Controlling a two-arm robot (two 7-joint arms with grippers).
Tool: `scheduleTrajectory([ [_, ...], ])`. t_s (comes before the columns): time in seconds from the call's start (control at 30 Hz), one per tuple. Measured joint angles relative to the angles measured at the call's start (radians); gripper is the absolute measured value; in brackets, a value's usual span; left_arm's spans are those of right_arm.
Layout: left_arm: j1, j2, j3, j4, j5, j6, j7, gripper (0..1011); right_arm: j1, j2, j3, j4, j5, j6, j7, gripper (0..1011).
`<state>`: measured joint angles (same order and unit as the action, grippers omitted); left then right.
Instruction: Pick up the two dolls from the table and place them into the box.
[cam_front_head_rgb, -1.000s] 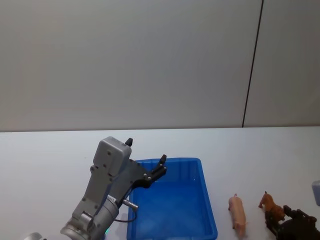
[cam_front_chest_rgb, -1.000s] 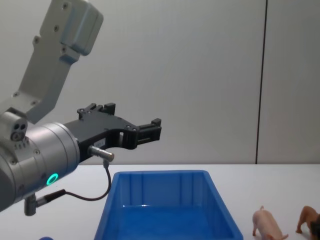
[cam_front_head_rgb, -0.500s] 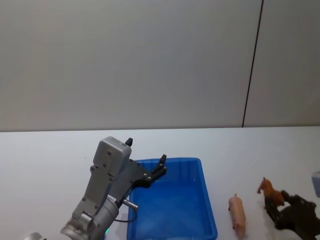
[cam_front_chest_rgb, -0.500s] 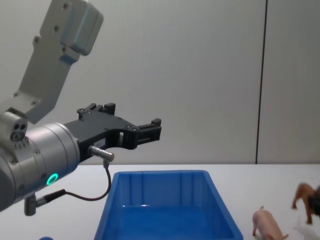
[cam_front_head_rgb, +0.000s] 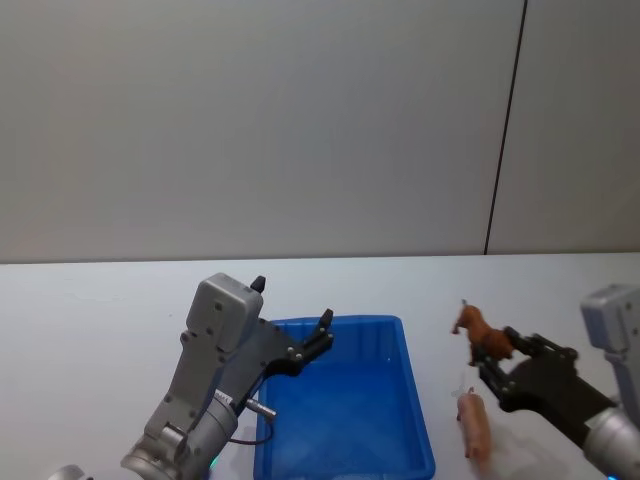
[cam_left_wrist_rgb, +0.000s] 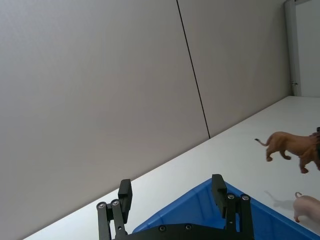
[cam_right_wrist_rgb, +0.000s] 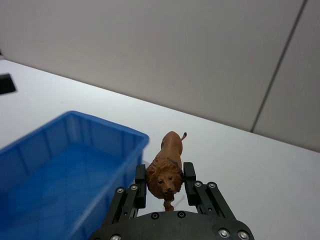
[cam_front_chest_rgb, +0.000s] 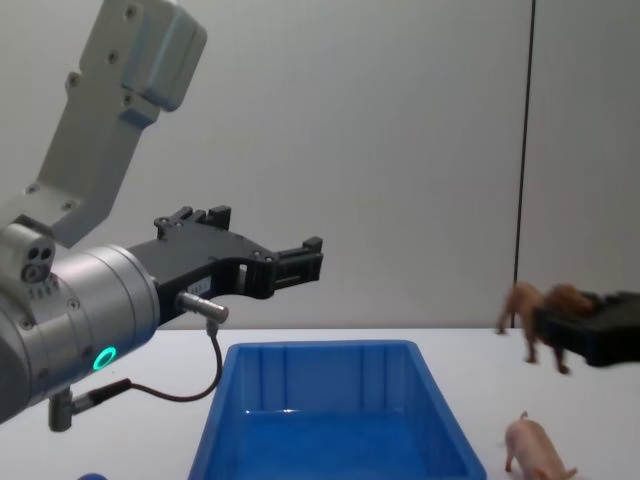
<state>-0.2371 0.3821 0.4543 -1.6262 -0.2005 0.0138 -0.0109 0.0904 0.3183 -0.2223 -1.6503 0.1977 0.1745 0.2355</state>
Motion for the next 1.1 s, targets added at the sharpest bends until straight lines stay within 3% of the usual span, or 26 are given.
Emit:
scheduleTrajectory([
  [0.57,0.0,0.0,0.0,0.0,0.0,0.0,0.0,1001,0.143,-0.113,-0.074,0.091,-0.024,0.097,0.186,450],
  [0.8,0.0,0.0,0.0,0.0,0.0,0.0,0.0,1001,0.187,-0.154,-0.103,0.151,-0.036,0.125,0.223,692],
  [1.1,0.0,0.0,0.0,0.0,0.0,0.0,0.0,1001,0.198,-0.163,-0.111,0.171,-0.042,0.124,0.217,962],
])
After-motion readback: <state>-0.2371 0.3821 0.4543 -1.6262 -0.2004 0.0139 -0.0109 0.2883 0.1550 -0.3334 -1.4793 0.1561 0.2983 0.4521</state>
